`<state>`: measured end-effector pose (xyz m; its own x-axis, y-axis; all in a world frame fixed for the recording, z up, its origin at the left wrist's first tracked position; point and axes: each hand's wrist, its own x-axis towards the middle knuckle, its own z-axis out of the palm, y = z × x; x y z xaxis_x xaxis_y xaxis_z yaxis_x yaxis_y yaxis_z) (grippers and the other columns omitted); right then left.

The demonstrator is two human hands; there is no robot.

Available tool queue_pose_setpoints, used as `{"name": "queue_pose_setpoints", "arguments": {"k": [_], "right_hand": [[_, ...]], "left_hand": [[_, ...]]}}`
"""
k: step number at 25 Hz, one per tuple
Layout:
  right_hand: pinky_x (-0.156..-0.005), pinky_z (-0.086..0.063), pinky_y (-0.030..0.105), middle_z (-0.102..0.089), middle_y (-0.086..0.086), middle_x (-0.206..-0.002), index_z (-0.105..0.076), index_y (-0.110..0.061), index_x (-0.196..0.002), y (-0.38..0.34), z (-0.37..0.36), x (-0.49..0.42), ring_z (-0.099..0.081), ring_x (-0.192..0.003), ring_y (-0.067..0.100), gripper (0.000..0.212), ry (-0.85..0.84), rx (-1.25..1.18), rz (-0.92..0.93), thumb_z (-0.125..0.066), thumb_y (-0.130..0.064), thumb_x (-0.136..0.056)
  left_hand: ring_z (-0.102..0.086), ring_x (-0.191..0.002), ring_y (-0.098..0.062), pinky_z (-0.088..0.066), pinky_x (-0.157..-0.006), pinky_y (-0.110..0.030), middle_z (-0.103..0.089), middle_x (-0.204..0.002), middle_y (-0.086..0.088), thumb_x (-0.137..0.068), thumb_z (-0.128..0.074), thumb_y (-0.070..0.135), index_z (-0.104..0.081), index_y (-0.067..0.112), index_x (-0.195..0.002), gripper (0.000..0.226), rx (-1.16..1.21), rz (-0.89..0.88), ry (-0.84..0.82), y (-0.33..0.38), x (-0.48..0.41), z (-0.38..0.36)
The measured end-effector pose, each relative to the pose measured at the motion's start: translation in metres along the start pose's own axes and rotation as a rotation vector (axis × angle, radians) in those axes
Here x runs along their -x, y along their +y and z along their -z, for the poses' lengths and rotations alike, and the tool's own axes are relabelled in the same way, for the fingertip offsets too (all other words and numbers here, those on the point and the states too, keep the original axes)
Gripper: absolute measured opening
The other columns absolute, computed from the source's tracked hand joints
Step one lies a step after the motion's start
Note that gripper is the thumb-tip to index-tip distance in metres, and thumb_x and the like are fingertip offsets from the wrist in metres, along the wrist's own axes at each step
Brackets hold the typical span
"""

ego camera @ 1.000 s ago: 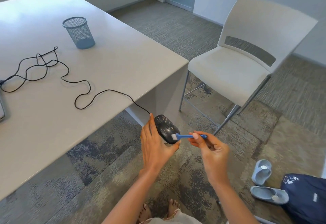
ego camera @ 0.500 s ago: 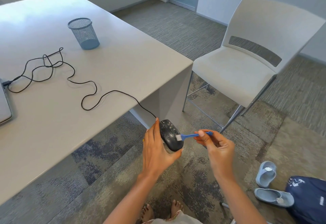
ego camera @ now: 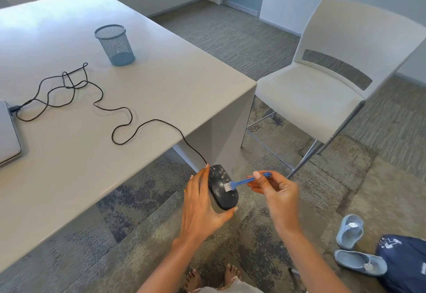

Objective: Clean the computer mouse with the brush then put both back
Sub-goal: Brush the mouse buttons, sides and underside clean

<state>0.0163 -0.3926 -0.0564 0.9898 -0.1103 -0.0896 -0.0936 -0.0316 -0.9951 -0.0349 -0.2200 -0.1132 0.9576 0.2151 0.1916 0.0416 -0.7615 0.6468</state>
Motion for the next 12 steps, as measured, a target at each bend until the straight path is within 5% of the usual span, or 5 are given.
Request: {"name": "queue_pose_setpoints", "arguments": {"k": [4, 8, 12], "right_hand": [[-0.069, -0.063, 0.031, -0.077, 0.002, -0.072, -0.074, -0.015, -0.082, -0.001, 0.009, -0.009, -0.076, -0.069, 0.020, 0.008, 0.090, -0.014, -0.021, -0.070, -0.016, -0.088], [-0.068, -0.062, 0.029, -0.078, 0.005, -0.074, -0.075, -0.010, -0.083, -0.009, -0.005, 0.000, -0.076, -0.070, 0.022, 0.008, -0.059, 0.016, 0.002, -0.070, -0.013, -0.088], [-0.069, -0.063, 0.032, -0.078, 0.001, -0.074, -0.074, -0.015, -0.083, -0.013, -0.004, -0.005, -0.076, -0.072, 0.020, 0.008, 0.027, 0.043, 0.030, -0.070, -0.017, -0.089]], "left_hand": [[-0.028, -0.140, -0.013, -0.027, -0.113, -0.037, -0.033, -0.151, 0.003, -0.061, -0.079, 0.068, -0.022, 0.019, -0.154, 0.119, -0.010, -0.021, -0.023, -0.006, 0.006, 0.006], [-0.019, -0.137, 0.002, -0.027, -0.112, -0.034, -0.030, -0.151, 0.009, -0.061, -0.080, 0.066, -0.017, 0.026, -0.154, 0.120, 0.016, -0.022, -0.023, -0.007, 0.012, 0.010], [-0.022, -0.138, -0.001, -0.030, -0.114, -0.040, -0.027, -0.149, 0.017, -0.061, -0.079, 0.068, -0.016, 0.026, -0.155, 0.121, 0.033, -0.013, -0.024, -0.009, 0.015, 0.015]]}}
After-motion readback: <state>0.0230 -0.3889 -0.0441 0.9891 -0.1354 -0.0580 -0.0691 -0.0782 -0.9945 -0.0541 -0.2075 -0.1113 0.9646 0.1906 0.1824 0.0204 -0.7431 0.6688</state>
